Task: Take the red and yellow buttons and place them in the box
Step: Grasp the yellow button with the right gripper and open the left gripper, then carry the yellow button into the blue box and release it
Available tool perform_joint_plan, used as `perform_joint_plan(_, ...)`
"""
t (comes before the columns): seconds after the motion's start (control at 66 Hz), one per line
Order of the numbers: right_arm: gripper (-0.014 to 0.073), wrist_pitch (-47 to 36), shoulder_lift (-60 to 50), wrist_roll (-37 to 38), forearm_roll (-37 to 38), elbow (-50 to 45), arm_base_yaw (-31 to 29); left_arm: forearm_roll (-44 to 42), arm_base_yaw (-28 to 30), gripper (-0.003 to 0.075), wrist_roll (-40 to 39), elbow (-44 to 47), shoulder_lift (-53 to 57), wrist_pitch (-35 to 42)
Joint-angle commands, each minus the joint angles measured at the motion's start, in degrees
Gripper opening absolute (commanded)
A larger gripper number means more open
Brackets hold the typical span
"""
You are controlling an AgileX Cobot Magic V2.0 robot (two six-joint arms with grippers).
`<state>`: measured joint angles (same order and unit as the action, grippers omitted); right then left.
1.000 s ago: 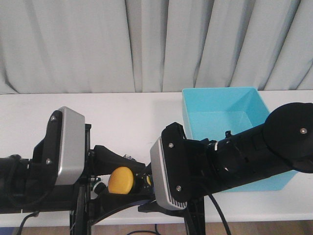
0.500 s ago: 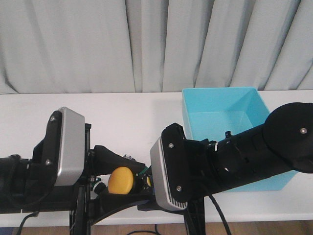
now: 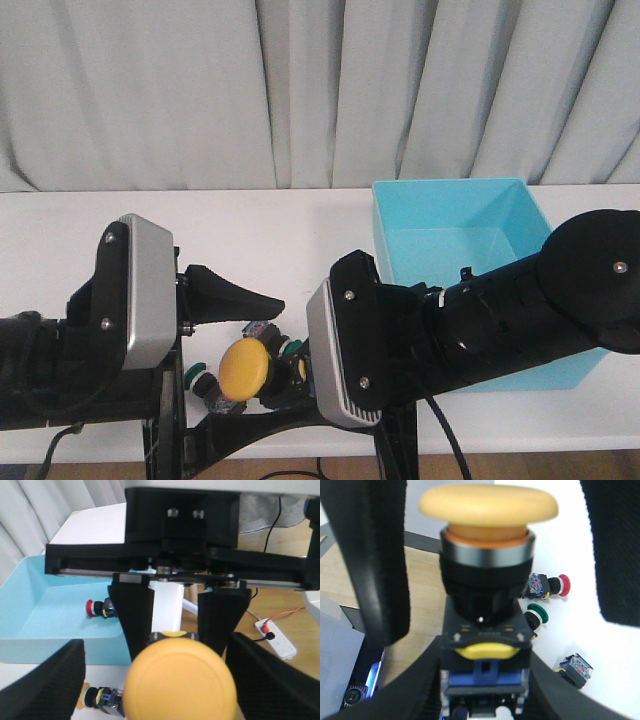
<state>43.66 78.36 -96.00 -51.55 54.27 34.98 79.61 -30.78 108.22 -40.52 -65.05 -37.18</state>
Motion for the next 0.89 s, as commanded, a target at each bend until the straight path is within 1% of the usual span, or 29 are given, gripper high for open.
perform_joint_plan(0.0, 0.0141, -2.9, -1.1, 2.4, -0.2, 1.7, 0.0, 1.9, -0.4, 0.057, -0.4, -1.4, 1.3, 1.2)
perform_joint_plan(0.106, 0.0143, -5.5, 0.1, 10.3, 7.0, 1.7, -0.3, -0.2, -0.4, 0.057, -1.2, -1.4, 1.3, 3.7)
perform_joint_plan(0.182, 0.0142, -7.8, 1.6, 20.1, 14.1, 1.7, -1.3, -1.5, -0.4, 0.057, -2.9, -1.4, 1.2, 5.2)
perform_joint_plan(0.197, 0.0142, -8.0, 1.7, 21.1, 15.4, 1.7, -1.4, -1.7, -0.4, 0.057, -3.2, -1.4, 1.1, 5.4)
perform_joint_plan(0.303, 0.0143, -13.0, 4.3, 41.0, 24.2, 1.8, -5.1, -1.8, -0.4, 0.057, -3.8, -1.4, 0.0, 6.0)
perform_joint_plan(0.318, 0.0144, -13.7, 4.6, 45.9, 25.2, 1.8, -6.2, -1.8, -0.4, 0.057, -3.8, -1.4, -0.3, 6.0)
perform_joint_plan(0.364, 0.0145, -15.3, 5.9, 55.9, 28.2, 2.4, -8.8, -1.8, -0.4, 0.057, -3.8, -1.4, -1.0, 6.0)
perform_joint_plan(0.455, 0.015, -13.6, 8.9, 75.8, 34.2, 5.9, -15.6, -1.8, -0.4, 0.057, -3.8, -1.4, -2.5, 6.0)
perform_joint_plan(0.5, 0.0155, -11.4, 10.8, 81.1, 36.3, 8.0, -18.0, -1.8, -0.4, 0.057, -3.8, -1.4, -3.3, 6.0)
perform_joint_plan(0.561, 0.0157, -8.0, 13.3, 85.2, 38.6, 11.4, -20.9, -1.7, -0.4, 0.057, -3.8, -1.4, -4.3, 6.0)
perform_joint_plan(0.591, 0.0158, -5.7, 14.7, 86.0, 39.1, 13.0, -22.0, -1.7, -0.4, 0.057, -3.8, -1.4, -4.6, 6.0)
perform_joint_plan(0.652, 0.0161, -2.3, 18.2, 86.3, 39.3, 16.7, -23.8, -1.7, -0.4, 0.057, -3.8, -1.4, -5.1, 6.2)
perform_joint_plan(0.758, 0.0167, 0.6, 23.6, 86.2, 39.7, 21.9, -25.7, -1.7, -0.4, 0.057, -3.8, -1.4, -5.6, 6.6)
perform_joint_plan(0.879, 0.0171, 2.8, 30.2, 86.6, 41.2, 27.6, -25.8, -1.7, -0.4, 0.057, -3.8, -1.4, -5.6, 6.7)
